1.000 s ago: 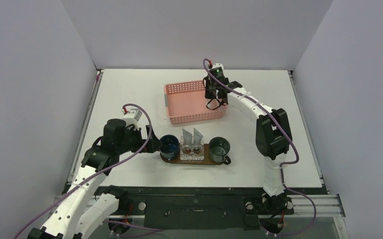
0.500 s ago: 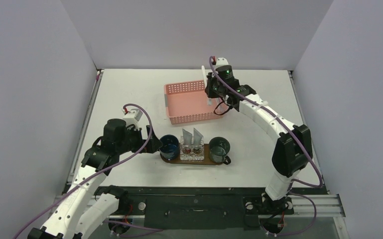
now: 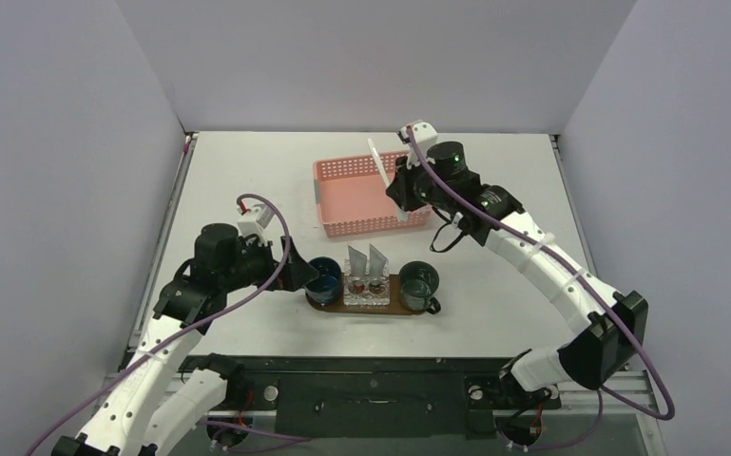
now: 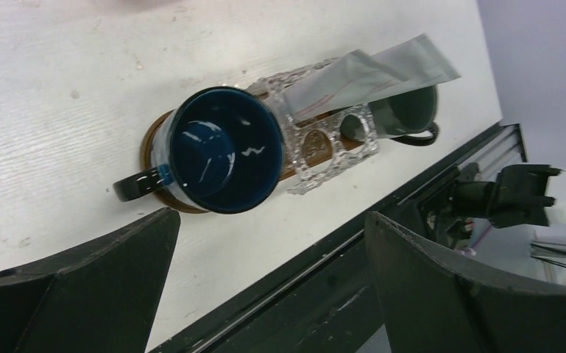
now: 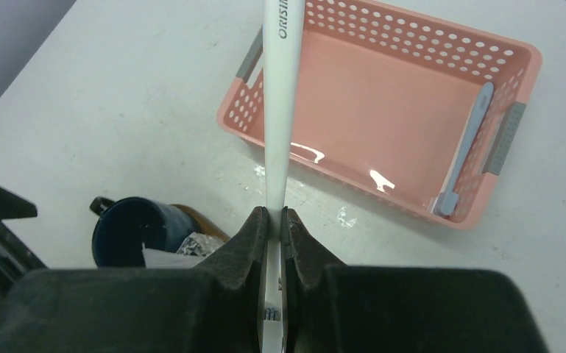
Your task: Prepare toiletry sets of a toothbrush and toothpaste on the tray
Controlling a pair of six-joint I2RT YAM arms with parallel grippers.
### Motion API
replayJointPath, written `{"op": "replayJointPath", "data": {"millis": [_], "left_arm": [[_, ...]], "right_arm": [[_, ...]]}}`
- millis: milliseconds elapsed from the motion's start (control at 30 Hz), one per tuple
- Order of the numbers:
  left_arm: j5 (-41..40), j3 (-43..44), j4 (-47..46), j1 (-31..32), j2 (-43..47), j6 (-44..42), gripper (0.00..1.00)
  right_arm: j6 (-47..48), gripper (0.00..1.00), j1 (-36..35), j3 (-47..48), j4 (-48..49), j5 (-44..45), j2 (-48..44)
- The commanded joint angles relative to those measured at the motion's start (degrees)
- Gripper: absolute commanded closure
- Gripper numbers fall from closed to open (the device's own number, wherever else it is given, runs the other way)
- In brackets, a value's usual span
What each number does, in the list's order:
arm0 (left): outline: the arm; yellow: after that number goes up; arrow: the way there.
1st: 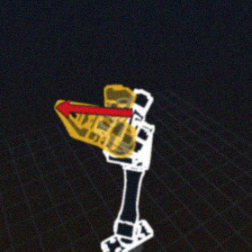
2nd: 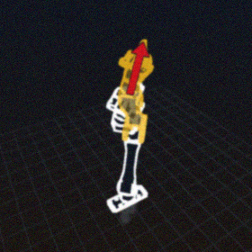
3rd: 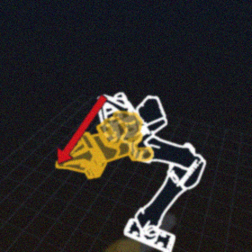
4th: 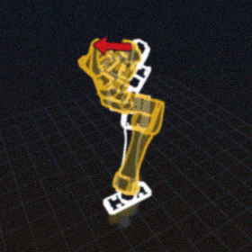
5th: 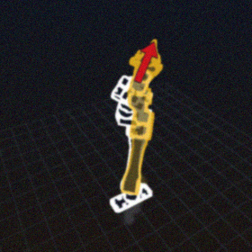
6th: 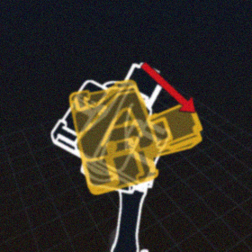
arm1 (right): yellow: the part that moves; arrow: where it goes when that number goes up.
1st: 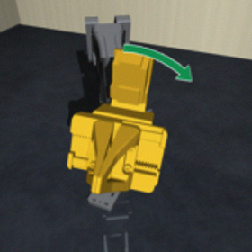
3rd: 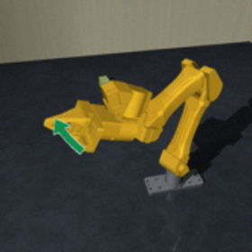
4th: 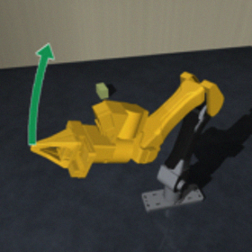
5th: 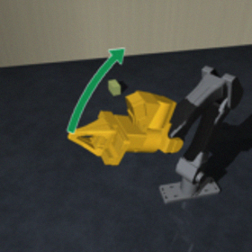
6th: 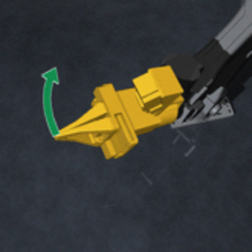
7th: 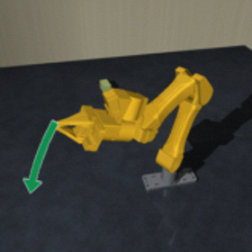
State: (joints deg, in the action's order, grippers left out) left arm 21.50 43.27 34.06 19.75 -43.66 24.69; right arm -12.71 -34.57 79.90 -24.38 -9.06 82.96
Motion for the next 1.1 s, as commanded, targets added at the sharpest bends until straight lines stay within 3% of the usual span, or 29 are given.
{"op": "replayJointPath", "data": {"millis": [0, 500, 833, 1000, 1067], "left_arm": [[5.99, 6.48, -5.71, -0.32, 0.36, 3.99, 0.04], [18.77, 11.91, -12.21, -0.41, -1.92, 19.19, 0.04], [27.65, 9.17, -20.44, -0.5, -1.7, 29.87, 0.03], [30.35, 8.24, -20.46, -0.5, -1.46, 30.51, 0.0], [31.12, 7.76, -20.19, -0.5, -1.31, 30.46, 0.04]], "right_arm": [[3.85, 1.0, -2.99, -1.72, -2.75, -3.81, -5.62], [15.74, 1.0, -18.63, -7.72, -12.52, 0.52, -17.64], [19.78, 1.0, -28.5, -7.19, -15.02, 5.4, -18.15], [21.48, 1.0, -31.55, -6.21, -15.35, 7.02, -17.66], [22.15, 1.0, -32.28, -5.86, -15.48, 7.69, -17.46]]}}
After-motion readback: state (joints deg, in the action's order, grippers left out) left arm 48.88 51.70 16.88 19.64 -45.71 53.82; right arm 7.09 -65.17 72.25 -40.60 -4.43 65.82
